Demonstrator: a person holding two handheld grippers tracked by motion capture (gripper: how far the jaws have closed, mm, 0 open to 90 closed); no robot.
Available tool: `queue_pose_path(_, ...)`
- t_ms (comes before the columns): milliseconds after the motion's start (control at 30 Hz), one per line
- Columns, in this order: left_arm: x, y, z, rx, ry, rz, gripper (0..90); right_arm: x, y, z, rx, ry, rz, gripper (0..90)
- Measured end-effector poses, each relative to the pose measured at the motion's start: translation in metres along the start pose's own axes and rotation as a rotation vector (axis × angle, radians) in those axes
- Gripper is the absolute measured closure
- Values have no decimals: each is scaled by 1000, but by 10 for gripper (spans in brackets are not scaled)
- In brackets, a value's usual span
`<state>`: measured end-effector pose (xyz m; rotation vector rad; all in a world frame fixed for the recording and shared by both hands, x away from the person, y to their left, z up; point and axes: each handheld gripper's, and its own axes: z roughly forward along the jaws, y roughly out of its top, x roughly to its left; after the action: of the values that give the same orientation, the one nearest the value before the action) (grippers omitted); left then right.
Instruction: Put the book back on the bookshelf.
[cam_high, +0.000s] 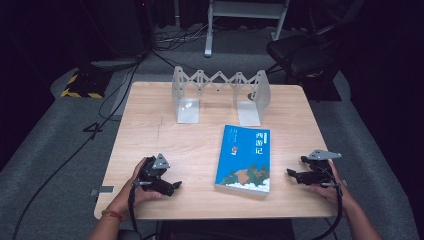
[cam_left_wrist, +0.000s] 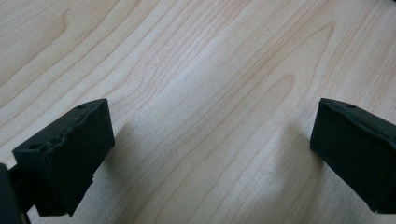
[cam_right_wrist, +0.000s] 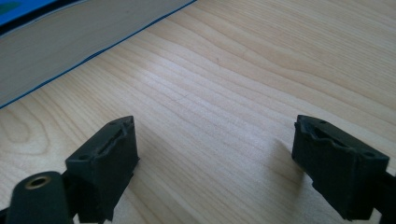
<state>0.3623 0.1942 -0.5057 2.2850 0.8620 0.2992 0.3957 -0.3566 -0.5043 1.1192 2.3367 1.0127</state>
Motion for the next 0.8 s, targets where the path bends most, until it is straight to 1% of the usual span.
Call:
queue_pose_path(67, 0, 2, 2, -1, 2, -3, 2, -1, 0, 0, 1, 18, -8, 144)
queue_pose_path(233, -2, 2, 2, 2, 9, -7, 3, -1, 0, 0, 2, 24, -17, 143)
queue_pose_path(333, -2, 2, 2, -1, 8, -4, 3, -1, 2, 1, 8, 37, -21, 143)
queue_pose_path(400, -3, 2, 2, -2, 8, -7, 3, -1, 3, 1, 20, 50, -42, 145)
queue_pose_path(433, -5, 2, 2, 1, 4, -4, 3, -1, 4, 2, 22, 57, -49, 149)
queue_pose_path(467, -6, 2, 2, 0, 6, -8, 3, 0, 5, 2, 26, 60, -50, 154)
queue_pose_path(500, -7, 2, 2, -2, 8, -7, 3, 0, 5, 2, 28, 71, -57, 168)
queue_pose_path(567, -9, 3, 3, -1, 2, -2, 3, 1, 7, 1, 34, 100, -88, 244)
queue_pose_path(600, -9, 3, 3, -1, 2, -2, 3, 2, 8, 0, 35, 112, -93, 248)
queue_pose_path(633, -12, 4, 4, 0, -3, 5, 3, 4, 9, 1, 39, 123, -111, 250)
queue_pose_path(667, -14, 5, 5, -2, -4, 5, 3, 5, 10, 1, 37, 125, -121, 265)
queue_pose_path(700, -14, 5, 5, -2, -4, 5, 3, 5, 10, 1, 37, 125, -121, 265)
queue_pose_path(733, -15, 7, 6, -1, -10, 15, 3, 6, 11, 1, 38, 137, -136, 279)
queue_pose_path(767, -16, 8, 7, 0, -12, 17, 3, 8, 14, 1, 38, 161, -153, 294)
queue_pose_path(800, -17, 8, 8, -1, -13, 15, 3, 11, 16, 3, 38, 161, -174, 316)
